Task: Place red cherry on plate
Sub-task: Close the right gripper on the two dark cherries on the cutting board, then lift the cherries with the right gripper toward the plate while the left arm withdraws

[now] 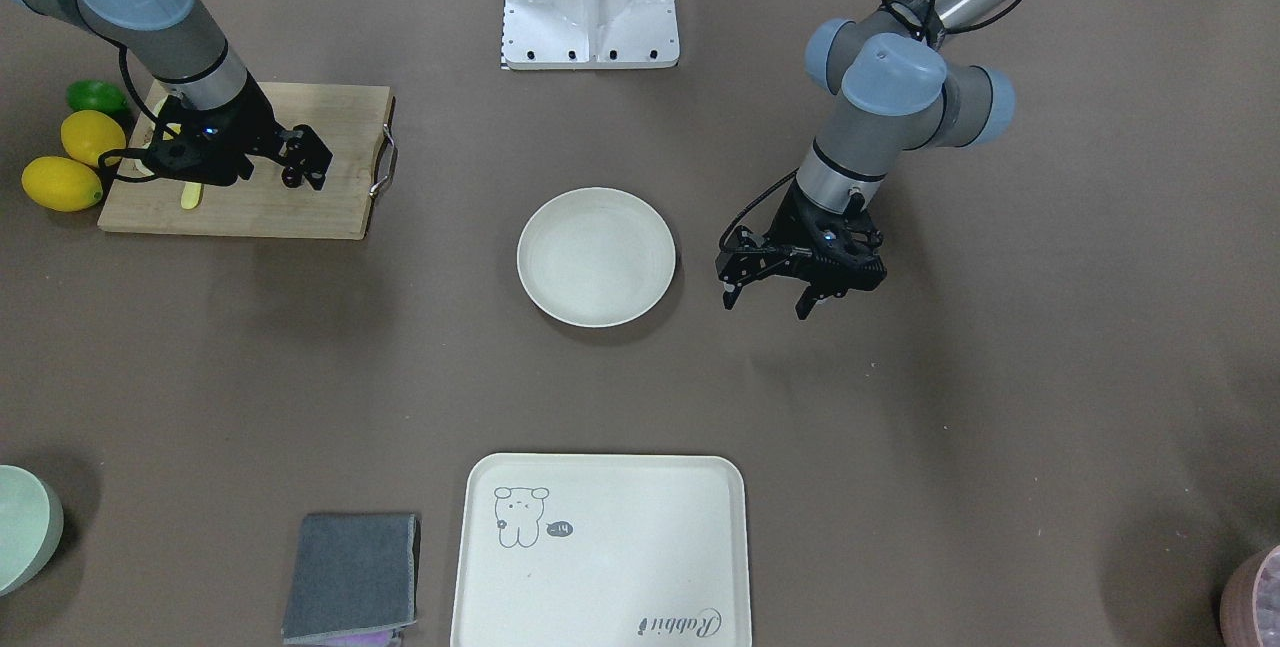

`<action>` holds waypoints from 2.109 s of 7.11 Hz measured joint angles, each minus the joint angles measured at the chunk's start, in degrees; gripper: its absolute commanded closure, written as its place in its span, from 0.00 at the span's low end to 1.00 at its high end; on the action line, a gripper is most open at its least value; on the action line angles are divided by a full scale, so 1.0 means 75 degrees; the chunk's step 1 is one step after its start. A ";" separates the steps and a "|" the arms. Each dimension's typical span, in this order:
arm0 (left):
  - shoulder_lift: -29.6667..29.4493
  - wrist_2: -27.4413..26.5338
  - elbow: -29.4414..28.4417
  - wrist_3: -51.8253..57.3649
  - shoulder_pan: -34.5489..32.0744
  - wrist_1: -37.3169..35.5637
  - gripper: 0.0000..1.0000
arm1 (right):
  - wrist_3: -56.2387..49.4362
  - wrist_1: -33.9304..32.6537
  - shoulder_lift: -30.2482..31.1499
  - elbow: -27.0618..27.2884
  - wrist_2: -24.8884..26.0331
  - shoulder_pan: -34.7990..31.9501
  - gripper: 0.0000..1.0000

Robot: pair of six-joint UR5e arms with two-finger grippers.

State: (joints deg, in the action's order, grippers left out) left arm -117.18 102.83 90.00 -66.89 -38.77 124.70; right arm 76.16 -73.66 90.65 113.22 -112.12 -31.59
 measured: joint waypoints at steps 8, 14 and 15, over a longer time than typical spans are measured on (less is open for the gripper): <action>0.0002 0.0010 0.0003 0.0000 -0.0014 0.0003 0.02 | 0.0018 -0.0030 0.0145 0.0079 0.0245 0.0157 1.00; 0.0490 0.0029 -0.0042 0.1012 -0.0832 0.0002 0.02 | 0.0028 -0.2290 -0.2641 0.0287 -0.0188 -0.0517 1.00; 0.0636 0.0029 -0.0141 0.1205 -0.1032 0.0024 0.02 | 0.0042 -0.2587 -0.3185 0.0113 -0.0155 -0.0493 1.00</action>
State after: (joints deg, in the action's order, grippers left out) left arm -112.41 103.05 88.95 -57.85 -46.52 124.87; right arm 76.48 -93.06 66.76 114.07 -113.29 -35.28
